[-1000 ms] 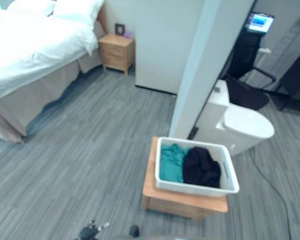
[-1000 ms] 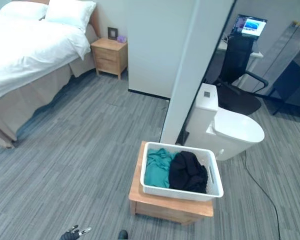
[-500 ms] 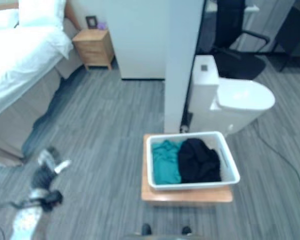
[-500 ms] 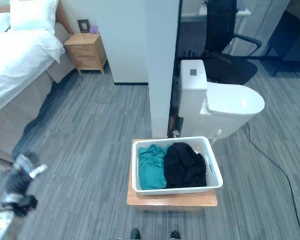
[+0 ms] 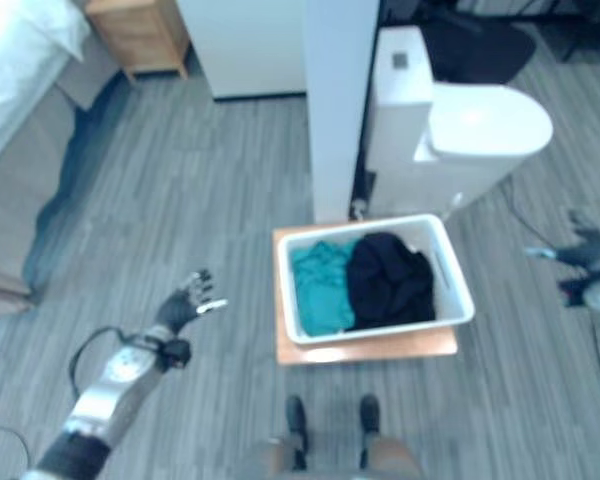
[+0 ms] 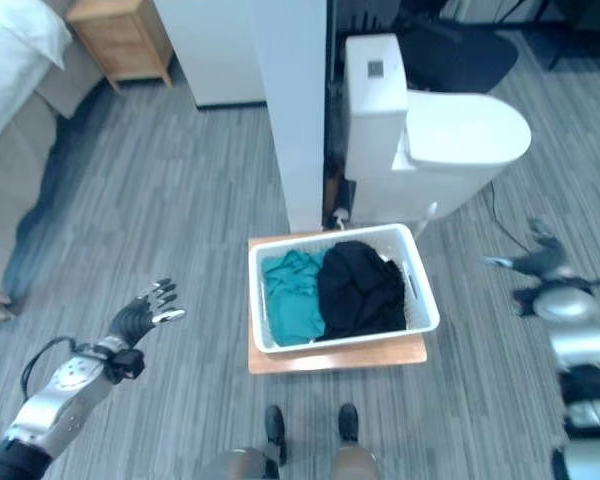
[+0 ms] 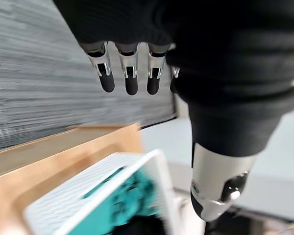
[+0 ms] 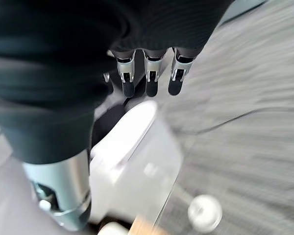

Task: Grab the laundry basket,head to the washer,open it,put in the laundry and shut it.

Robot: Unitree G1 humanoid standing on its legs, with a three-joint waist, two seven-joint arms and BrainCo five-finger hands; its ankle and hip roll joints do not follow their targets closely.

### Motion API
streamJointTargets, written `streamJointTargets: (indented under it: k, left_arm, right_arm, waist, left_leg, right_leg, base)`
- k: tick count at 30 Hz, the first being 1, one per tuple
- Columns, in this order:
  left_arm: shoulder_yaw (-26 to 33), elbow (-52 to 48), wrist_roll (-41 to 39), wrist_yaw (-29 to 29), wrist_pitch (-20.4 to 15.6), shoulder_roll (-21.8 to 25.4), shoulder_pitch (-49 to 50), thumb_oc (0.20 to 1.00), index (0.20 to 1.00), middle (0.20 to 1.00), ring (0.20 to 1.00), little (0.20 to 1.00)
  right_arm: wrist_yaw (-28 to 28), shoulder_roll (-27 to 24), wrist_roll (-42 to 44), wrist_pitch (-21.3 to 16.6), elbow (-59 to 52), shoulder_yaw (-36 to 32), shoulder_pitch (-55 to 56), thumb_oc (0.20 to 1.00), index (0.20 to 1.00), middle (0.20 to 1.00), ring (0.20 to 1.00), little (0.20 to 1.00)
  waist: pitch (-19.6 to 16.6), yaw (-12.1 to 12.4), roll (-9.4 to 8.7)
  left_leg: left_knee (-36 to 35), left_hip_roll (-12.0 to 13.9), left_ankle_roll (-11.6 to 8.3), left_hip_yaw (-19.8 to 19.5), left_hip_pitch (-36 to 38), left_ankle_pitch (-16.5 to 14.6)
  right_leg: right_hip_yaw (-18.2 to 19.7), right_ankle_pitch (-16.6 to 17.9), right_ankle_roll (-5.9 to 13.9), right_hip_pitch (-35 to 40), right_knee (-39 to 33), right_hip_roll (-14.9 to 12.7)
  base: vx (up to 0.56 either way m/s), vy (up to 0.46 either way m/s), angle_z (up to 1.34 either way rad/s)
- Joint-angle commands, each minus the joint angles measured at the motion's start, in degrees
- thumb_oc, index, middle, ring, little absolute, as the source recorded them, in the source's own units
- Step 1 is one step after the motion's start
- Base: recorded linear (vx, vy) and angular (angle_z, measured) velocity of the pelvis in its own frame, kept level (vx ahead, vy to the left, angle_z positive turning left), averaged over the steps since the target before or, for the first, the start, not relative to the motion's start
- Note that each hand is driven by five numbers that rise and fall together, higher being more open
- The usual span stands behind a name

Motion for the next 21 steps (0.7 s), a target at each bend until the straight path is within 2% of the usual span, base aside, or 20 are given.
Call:
streamJointTargets:
  k: [1,4,5,9,15,21]
  left_arm:
    - [0.3,3.4,2.2,2.2,-1.2,-0.7,-7.1,1.000,1.000,1.000,1.000,1.000]
    - [-2.8,8.4,3.3,4.1,-0.4,-1.9,-16.4,1.000,1.000,1.000,1.000,1.000]
    - [-2.9,8.5,3.2,4.1,-0.4,-1.9,-16.5,1.000,1.000,1.000,1.000,1.000]
    - [-5.6,14.5,5.2,5.5,0.5,-2.7,-26.7,1.000,1.000,1.000,1.000,1.000]
    - [-7.4,22.0,6.5,6.2,0.8,-4.6,-34.4,1.000,1.000,1.000,1.000,1.000]
    - [-8.7,24.6,7.6,6.8,0.5,-6.6,-39.2,1.000,1.000,1.000,1.000,1.000]
  right_arm:
    - [-2.6,-1.0,-1.9,-0.1,2.8,0.8,-8.4,1.000,1.000,1.000,1.000,1.000]
    - [-4.2,1.2,-1.3,0.2,5.5,3.9,-14.2,1.000,1.000,1.000,1.000,1.000]
    - [-4.2,1.1,-1.2,0.2,5.5,4.0,-14.2,1.000,1.000,1.000,1.000,1.000]
    - [-4.7,2.0,0.4,0.6,5.7,5.3,-15.3,1.000,1.000,1.000,1.000,1.000]
    - [-4.1,1.9,1.2,0.8,1.4,3.9,-10.8,1.000,1.000,1.000,1.000,1.000]
    - [-4.5,1.7,1.0,0.4,-2.2,1.3,-5.9,1.000,1.000,1.000,1.000,1.000]
  waist:
    - [2.1,-0.6,-1.48]
    - [4.6,-0.9,-2.28]
    - [4.6,-1.0,-2.25]
    - [6.6,-1.4,-2.66]
    - [7.4,-1.9,-2.70]
    - [7.8,-1.9,-2.49]
  left_leg:
    - [4.8,2.2,-1.60,-2.9,-3.1,-2.5]
    - [7.3,1.6,-1.74,-3.8,-8.4,-1.7]
    - [7.3,1.6,-1.73,-3.8,-8.5,-1.8]
    - [7.9,1.2,-2.18,-4.3,-11.5,-0.8]
    - [6.6,0.8,-2.54,-4.5,-12.4,0.1]
    - [6.8,0.6,-2.54,-4.7,-12.8,0.0]
  right_leg:
    - [-2.8,-2.3,1.70,-5.6,7.0,-0.2]
    - [-4.1,-1.7,1.52,-9.4,8.4,-0.6]
    - [-4.1,-1.7,1.52,-9.5,8.5,-0.6]
    - [-5.1,-1.3,1.48,-11.9,8.7,-1.1]
    - [-5.9,-0.7,1.56,-12.8,7.8,-1.4]
    - [-6.0,-0.7,1.47,-13.0,7.5,-1.5]
  base:
    - [-0.14,-0.025,0.10]
    - [-0.17,-0.035,0.03]
    - [-0.07,-0.026,0.11]
    - [-0.07,-0.036,0.16]
    - [-0.01,-0.019,0.02]
    - [0.00,-0.006,0.01]
